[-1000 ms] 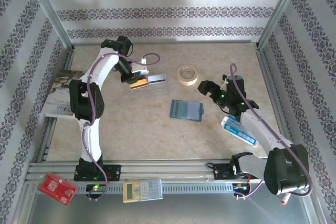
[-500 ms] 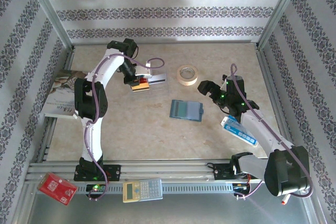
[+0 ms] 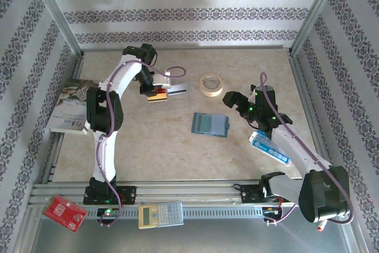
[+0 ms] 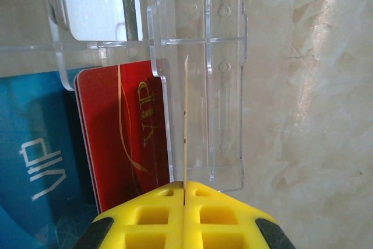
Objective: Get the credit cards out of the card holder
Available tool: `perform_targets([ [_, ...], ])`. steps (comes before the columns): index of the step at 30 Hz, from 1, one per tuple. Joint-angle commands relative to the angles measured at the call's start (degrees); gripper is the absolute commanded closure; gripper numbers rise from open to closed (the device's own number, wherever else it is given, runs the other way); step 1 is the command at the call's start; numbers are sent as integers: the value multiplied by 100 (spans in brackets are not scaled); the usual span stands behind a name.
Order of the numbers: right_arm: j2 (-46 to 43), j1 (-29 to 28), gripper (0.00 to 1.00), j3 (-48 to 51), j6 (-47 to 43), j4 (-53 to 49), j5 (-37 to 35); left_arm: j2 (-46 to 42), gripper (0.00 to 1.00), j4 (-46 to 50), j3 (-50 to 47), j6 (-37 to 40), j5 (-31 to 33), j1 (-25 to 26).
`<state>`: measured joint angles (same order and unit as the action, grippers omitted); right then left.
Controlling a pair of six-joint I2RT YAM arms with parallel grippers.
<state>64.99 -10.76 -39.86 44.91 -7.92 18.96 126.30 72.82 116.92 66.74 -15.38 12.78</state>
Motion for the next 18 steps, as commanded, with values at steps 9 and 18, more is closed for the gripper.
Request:
perform_targets([
  [9, -83, -87, 2, 13, 45, -43, -15, 301, 95, 251, 234, -79, 56, 85],
  [18, -23, -123, 2, -13, 4, -34, -59, 159, 76, 782, 981, -240, -533, 72],
])
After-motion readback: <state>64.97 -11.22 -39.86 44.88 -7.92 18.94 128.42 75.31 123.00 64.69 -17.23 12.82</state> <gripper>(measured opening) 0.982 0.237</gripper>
